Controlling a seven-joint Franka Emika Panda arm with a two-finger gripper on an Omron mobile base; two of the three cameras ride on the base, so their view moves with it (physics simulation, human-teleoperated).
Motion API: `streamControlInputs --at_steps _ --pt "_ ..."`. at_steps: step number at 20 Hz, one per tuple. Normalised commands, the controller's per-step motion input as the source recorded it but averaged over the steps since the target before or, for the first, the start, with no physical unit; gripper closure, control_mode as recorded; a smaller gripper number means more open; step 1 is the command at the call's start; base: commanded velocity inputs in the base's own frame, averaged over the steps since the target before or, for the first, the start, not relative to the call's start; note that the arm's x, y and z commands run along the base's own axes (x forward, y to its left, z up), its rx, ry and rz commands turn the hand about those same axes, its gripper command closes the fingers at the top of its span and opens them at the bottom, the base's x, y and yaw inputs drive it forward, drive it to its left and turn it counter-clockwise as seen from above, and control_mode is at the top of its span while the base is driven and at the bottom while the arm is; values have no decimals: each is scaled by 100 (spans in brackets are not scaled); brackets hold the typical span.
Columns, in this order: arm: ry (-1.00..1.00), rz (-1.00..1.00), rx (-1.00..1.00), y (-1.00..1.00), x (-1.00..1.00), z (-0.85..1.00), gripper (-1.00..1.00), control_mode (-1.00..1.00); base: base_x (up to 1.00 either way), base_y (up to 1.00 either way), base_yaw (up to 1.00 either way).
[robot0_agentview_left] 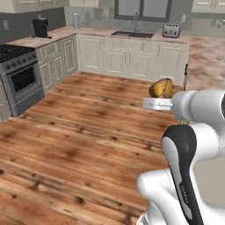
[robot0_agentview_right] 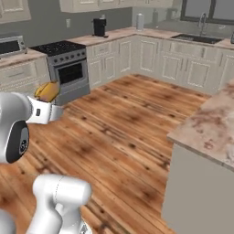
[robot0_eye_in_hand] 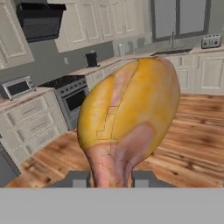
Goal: Gather the eggplant and sweet potato from the fridge and place them on a tray on the dining counter. Then gather the steak and chicken drumstick from the fridge and place them on the other tray.
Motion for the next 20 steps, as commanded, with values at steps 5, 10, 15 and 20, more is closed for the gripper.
streamControlInputs --at_steps 5,10,15,20 --pt "0 0 0 0 0 0 100 100 0 -100 -14" --pt "0 0 0 0 0 0 100 100 0 -100 -9" --pt "0 0 0 0 0 0 100 100 0 -100 -9" --pt "0 0 0 0 0 0 100 100 0 -100 -11"
